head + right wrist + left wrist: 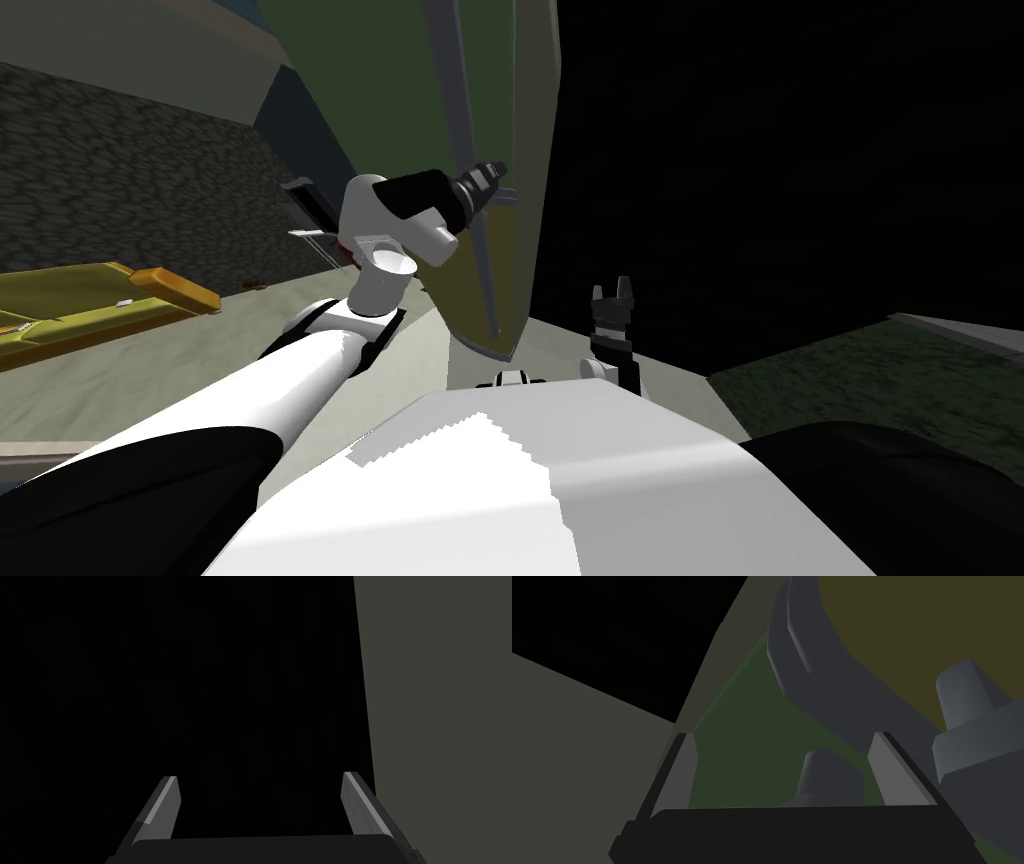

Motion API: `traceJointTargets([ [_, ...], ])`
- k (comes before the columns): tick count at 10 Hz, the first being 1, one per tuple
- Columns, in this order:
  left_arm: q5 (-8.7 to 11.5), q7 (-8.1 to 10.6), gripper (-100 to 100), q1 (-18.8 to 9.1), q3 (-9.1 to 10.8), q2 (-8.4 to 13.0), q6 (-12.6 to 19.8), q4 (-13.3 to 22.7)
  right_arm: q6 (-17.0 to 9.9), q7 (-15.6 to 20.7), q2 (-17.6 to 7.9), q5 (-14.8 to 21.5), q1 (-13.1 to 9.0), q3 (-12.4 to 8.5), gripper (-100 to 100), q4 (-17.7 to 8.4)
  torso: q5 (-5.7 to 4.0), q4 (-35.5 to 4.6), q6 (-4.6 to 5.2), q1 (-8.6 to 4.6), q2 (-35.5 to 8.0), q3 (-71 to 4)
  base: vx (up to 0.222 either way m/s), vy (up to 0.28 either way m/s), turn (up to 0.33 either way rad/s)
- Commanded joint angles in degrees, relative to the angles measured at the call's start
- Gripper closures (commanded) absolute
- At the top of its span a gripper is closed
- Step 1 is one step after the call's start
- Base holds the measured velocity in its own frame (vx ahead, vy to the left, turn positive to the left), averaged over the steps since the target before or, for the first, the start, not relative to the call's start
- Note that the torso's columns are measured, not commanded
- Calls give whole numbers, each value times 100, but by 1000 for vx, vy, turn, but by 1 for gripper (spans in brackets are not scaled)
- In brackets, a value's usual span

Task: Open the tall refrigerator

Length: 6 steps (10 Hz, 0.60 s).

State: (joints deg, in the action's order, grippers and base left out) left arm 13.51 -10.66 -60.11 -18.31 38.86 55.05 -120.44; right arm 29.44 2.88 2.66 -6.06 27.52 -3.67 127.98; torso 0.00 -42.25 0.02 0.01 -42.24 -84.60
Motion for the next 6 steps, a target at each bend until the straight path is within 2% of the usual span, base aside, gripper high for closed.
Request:
traceJointTargets([
  [1, 445, -186, -100, -438, -107, 283, 268, 380, 0, 0, 0, 0, 0, 0, 0, 0, 0, -3, -2, 1, -5, 3, -51, 14, -56],
  [6, 1225, -503, -100, -1185, -290, 779, 709, 1088, 0, 0, 0, 0, 0, 0, 0, 0, 0, -4, -2, -1, -4, 3, -45, 15, -53],
])
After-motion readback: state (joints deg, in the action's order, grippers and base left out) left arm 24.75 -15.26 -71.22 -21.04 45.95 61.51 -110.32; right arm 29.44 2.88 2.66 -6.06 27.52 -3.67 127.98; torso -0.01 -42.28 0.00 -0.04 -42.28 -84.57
